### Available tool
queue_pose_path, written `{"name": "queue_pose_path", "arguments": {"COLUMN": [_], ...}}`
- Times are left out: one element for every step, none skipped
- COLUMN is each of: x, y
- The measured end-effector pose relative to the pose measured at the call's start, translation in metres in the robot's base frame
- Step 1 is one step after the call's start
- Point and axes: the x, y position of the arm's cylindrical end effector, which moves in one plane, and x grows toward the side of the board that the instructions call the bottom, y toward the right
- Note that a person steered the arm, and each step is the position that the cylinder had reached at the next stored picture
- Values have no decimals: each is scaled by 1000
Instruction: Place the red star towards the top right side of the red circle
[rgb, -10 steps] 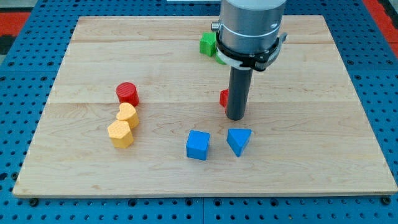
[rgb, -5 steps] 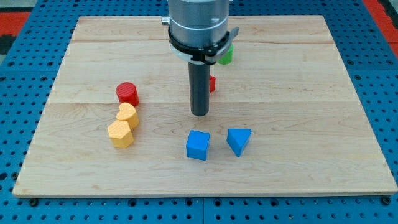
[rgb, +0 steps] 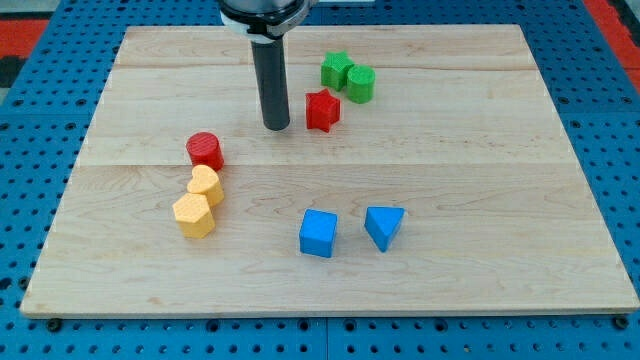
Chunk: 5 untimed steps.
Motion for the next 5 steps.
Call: {"name": "queue_pose_path", "arguments": {"x": [6,14,-3,-28,-41], "y": [33,62,126,149,126]}}
